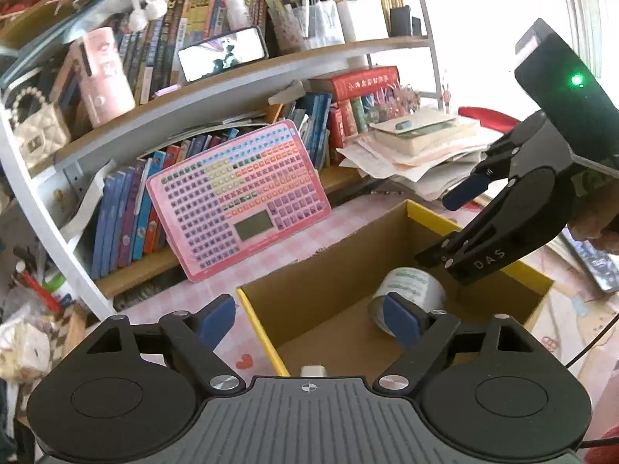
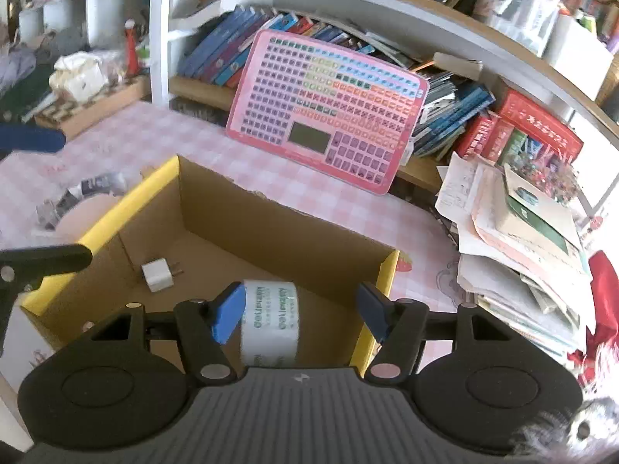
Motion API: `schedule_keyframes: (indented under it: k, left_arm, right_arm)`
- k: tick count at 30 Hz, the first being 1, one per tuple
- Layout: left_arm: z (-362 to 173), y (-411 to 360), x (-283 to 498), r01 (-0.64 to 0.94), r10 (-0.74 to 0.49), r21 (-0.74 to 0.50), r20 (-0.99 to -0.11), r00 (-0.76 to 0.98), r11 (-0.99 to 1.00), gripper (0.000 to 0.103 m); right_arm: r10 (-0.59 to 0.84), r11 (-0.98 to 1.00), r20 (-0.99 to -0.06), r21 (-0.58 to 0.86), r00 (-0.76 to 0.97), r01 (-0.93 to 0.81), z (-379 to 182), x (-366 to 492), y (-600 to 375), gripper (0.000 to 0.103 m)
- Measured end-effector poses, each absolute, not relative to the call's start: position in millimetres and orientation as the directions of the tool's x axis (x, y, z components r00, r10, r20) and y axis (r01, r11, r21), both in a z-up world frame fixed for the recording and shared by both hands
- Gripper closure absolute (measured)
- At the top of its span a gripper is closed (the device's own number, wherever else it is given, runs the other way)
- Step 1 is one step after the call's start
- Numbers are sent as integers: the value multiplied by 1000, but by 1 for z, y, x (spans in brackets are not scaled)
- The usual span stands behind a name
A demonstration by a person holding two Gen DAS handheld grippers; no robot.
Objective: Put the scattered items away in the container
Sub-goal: 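Open both grippers to drop the tape roll and charger into the box, then withdraw both tools from the yellow box back over the table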
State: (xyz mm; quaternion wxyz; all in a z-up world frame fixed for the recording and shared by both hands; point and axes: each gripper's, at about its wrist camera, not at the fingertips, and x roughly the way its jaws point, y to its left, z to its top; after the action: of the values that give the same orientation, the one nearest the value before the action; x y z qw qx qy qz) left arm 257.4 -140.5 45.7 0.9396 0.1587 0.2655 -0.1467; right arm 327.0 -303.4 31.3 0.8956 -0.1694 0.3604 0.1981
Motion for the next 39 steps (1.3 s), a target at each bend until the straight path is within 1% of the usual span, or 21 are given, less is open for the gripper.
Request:
schedule_keyframes:
  k: [6,13,16,22,26,30,34,39]
  left_arm:
    - [53,-127,233,375,-231,178,-532,814,910,16]
    - [60,-105,207,384,-275,121,-511,815,915,16]
    - [62,-94,196,380,-282,101,-504,817,919,15]
    - [58,-69,175,361,-271,85,-508,818,929,14]
    - [56,-54,160,340,-257,78,-507,823,937,13]
    - [52,-36,145,297,-232,56,-495,837,953,11]
    - [47,-16,131,247,-199,35,-490,849,968,10]
    - [39,6,114,215,-176,18,-507,844,977,9]
  right_arm:
    - [234,896,-673,-131,701,-425,50,297,-304,39]
    - [192,944,-586,-110,787,-312,69,252,-306,36]
    - [164,961,-574,-91,803,-261,72,235,-308,35]
    - [96,983,-572,-75,815,-168,69,206,-306,34]
    - [37,992,-545,-83,838,-98,67,182,-301,30]
    - [-12,996,-522,-81,853,-36,65,158,-295,29]
    - [-66,997,-507,-56,859,44,61,135,-292,26]
    - [-122,992,-507,-35,853,121,52,109,-286,25]
